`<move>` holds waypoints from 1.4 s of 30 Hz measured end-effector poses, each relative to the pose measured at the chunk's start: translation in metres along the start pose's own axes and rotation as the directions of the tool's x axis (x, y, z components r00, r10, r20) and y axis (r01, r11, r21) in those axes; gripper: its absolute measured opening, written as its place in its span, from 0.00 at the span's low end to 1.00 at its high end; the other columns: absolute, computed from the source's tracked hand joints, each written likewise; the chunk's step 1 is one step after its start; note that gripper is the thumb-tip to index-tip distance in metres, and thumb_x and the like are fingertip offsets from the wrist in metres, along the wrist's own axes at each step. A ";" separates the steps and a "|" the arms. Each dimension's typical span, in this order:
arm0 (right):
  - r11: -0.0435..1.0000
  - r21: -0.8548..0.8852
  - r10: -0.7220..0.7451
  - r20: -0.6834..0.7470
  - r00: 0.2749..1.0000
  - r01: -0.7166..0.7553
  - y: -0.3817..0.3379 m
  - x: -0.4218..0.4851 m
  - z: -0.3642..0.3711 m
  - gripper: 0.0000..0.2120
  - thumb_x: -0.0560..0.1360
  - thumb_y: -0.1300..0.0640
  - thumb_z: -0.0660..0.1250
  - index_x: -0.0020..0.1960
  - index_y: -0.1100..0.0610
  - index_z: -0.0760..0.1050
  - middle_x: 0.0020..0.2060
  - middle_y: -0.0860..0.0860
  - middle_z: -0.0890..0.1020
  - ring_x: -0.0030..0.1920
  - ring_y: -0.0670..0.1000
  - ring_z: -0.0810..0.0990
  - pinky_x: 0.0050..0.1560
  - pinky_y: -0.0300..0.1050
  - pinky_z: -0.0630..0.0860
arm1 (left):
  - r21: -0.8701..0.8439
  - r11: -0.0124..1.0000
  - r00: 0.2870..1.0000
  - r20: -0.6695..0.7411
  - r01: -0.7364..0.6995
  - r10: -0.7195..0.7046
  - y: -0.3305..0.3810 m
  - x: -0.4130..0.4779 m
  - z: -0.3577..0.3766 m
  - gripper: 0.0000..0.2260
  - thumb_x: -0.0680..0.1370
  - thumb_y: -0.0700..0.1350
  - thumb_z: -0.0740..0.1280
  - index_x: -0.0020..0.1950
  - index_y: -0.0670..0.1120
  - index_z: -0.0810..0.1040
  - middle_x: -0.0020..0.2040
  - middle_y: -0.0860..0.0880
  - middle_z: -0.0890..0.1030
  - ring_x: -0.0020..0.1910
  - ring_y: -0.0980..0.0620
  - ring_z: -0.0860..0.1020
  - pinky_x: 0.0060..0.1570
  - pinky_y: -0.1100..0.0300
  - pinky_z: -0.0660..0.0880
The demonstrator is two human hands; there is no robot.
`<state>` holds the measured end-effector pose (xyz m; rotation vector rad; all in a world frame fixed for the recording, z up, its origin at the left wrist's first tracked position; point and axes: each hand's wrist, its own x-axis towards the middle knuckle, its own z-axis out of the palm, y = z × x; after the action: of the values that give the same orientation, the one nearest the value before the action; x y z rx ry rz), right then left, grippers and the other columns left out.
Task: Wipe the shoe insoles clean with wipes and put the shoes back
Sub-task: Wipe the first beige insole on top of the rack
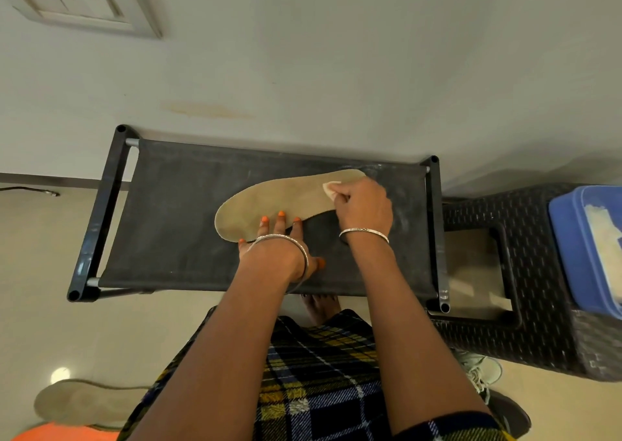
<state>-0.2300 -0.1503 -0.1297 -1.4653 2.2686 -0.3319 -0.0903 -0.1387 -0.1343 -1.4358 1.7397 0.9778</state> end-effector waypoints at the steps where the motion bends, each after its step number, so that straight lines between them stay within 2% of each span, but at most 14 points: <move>1: 1.000 -0.012 0.026 -0.027 0.999 -0.026 0.002 0.001 0.000 0.11 0.80 0.54 0.66 0.59 0.48 0.83 0.55 0.51 0.85 0.54 0.57 0.83 0.52 0.47 0.78 | 0.000 1.000 1.000 -0.002 0.002 -0.002 0.000 0.000 0.000 0.41 0.77 0.67 0.58 0.78 0.55 0.34 0.77 0.51 0.31 0.77 0.42 0.34 0.74 0.37 0.46; 3: 1.000 -0.015 -0.019 0.008 1.000 0.019 -0.002 0.000 0.005 0.12 0.79 0.55 0.66 0.60 0.50 0.83 0.55 0.53 0.85 0.55 0.58 0.82 0.53 0.47 0.77 | -0.003 1.000 1.000 -0.004 0.005 -0.005 -0.001 0.001 0.000 0.41 0.77 0.66 0.58 0.78 0.55 0.34 0.78 0.51 0.32 0.77 0.42 0.34 0.74 0.37 0.46; 7: 0.965 0.016 -0.257 0.247 0.934 0.262 -0.015 -0.009 0.015 0.11 0.79 0.53 0.67 0.59 0.51 0.83 0.54 0.53 0.84 0.54 0.56 0.80 0.52 0.46 0.75 | -0.002 1.000 1.000 -0.010 -0.012 0.012 0.001 0.000 0.000 0.42 0.76 0.68 0.57 0.78 0.55 0.34 0.78 0.50 0.33 0.77 0.43 0.34 0.74 0.38 0.45; 13: 0.999 0.037 0.008 -0.061 0.998 -0.005 0.001 -0.002 -0.002 0.10 0.79 0.55 0.67 0.58 0.49 0.84 0.55 0.50 0.85 0.55 0.55 0.82 0.54 0.47 0.77 | -0.003 1.000 1.000 -0.006 -0.010 0.010 0.003 -0.006 -0.005 0.41 0.78 0.65 0.58 0.78 0.53 0.34 0.78 0.50 0.33 0.77 0.42 0.35 0.75 0.38 0.47; 16: 0.992 0.057 -0.117 0.081 0.990 0.113 -0.010 -0.006 0.005 0.11 0.78 0.58 0.67 0.58 0.54 0.84 0.54 0.53 0.85 0.54 0.56 0.83 0.54 0.47 0.78 | -0.012 1.000 1.000 -0.011 -0.008 0.008 0.004 -0.005 -0.005 0.41 0.78 0.66 0.57 0.78 0.53 0.35 0.78 0.49 0.33 0.77 0.43 0.35 0.75 0.38 0.47; 19: 0.966 0.102 -0.257 0.249 0.934 0.239 -0.017 -0.010 0.009 0.10 0.78 0.54 0.69 0.57 0.52 0.84 0.55 0.50 0.85 0.55 0.52 0.82 0.56 0.45 0.78 | -0.016 1.000 1.000 -0.011 -0.020 0.020 0.006 -0.004 -0.005 0.41 0.77 0.67 0.56 0.78 0.54 0.35 0.78 0.49 0.34 0.77 0.43 0.35 0.75 0.39 0.46; 22: 0.993 0.067 -0.100 0.100 0.990 0.093 -0.008 -0.005 -0.001 0.10 0.79 0.53 0.67 0.57 0.47 0.84 0.55 0.49 0.85 0.54 0.55 0.82 0.54 0.47 0.79 | -0.021 1.000 1.000 -0.007 -0.019 0.019 0.006 -0.008 -0.007 0.40 0.78 0.66 0.57 0.78 0.53 0.36 0.78 0.49 0.34 0.77 0.43 0.36 0.75 0.39 0.47; 25: 0.999 0.020 0.026 -0.038 0.999 -0.026 0.002 0.000 -0.006 0.10 0.78 0.56 0.66 0.56 0.51 0.84 0.53 0.52 0.85 0.53 0.57 0.82 0.52 0.48 0.77 | -0.015 1.000 1.000 -0.004 -0.020 0.020 0.006 -0.010 -0.009 0.40 0.78 0.65 0.57 0.78 0.53 0.36 0.78 0.50 0.34 0.77 0.43 0.36 0.75 0.39 0.47; 27: 0.999 0.027 -0.034 0.045 0.998 0.033 -0.005 -0.002 -0.001 0.09 0.76 0.58 0.67 0.52 0.55 0.85 0.47 0.55 0.86 0.48 0.59 0.83 0.49 0.49 0.80 | -0.022 1.000 1.000 -0.007 -0.020 0.020 0.005 -0.009 -0.009 0.40 0.78 0.65 0.57 0.79 0.53 0.36 0.78 0.50 0.34 0.77 0.43 0.36 0.75 0.38 0.47; 30: 0.977 0.087 -0.211 0.266 0.941 0.194 -0.017 -0.009 0.009 0.09 0.76 0.56 0.70 0.53 0.55 0.86 0.50 0.53 0.86 0.49 0.54 0.83 0.52 0.50 0.80 | -0.036 0.999 1.000 -0.014 -0.023 0.023 0.004 -0.005 -0.006 0.40 0.78 0.66 0.57 0.78 0.54 0.35 0.79 0.50 0.35 0.77 0.43 0.35 0.75 0.39 0.46; 32: 0.982 0.086 -0.186 0.252 0.950 0.170 -0.015 -0.007 0.006 0.09 0.76 0.54 0.70 0.55 0.51 0.85 0.52 0.49 0.86 0.51 0.52 0.83 0.53 0.50 0.81 | -0.029 0.999 1.000 -0.011 -0.023 0.022 0.004 -0.005 -0.006 0.40 0.78 0.65 0.57 0.78 0.54 0.35 0.79 0.50 0.35 0.77 0.43 0.35 0.75 0.39 0.47; 37: 0.999 0.036 0.033 -0.014 0.999 -0.033 0.004 0.000 -0.008 0.10 0.77 0.56 0.68 0.56 0.50 0.84 0.52 0.51 0.85 0.52 0.55 0.83 0.53 0.47 0.78 | -0.008 1.000 1.000 -0.012 -0.020 0.020 0.006 -0.010 -0.009 0.39 0.79 0.64 0.57 0.79 0.52 0.37 0.79 0.49 0.35 0.77 0.43 0.36 0.75 0.38 0.47; 40: 0.998 0.013 -0.059 0.094 0.994 0.058 -0.007 -0.004 -0.001 0.08 0.76 0.58 0.68 0.51 0.55 0.85 0.44 0.54 0.85 0.46 0.58 0.83 0.44 0.44 0.76 | -0.019 1.000 1.000 -0.016 -0.020 0.020 0.005 -0.005 -0.007 0.39 0.79 0.65 0.57 0.79 0.52 0.36 0.79 0.49 0.34 0.77 0.43 0.36 0.75 0.39 0.47; 42: 0.984 0.044 -0.178 0.230 0.957 0.172 -0.014 -0.009 0.007 0.08 0.75 0.57 0.70 0.53 0.54 0.85 0.47 0.53 0.86 0.47 0.56 0.83 0.48 0.46 0.80 | -0.027 0.999 0.999 -0.018 -0.028 0.027 0.004 -0.001 -0.004 0.40 0.78 0.66 0.57 0.78 0.53 0.36 0.78 0.49 0.34 0.77 0.43 0.35 0.75 0.39 0.46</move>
<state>-0.2119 -0.1483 -0.1286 -1.6069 1.9503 -0.2238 -0.0939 -0.1416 -0.1313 -1.4454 1.7697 1.0100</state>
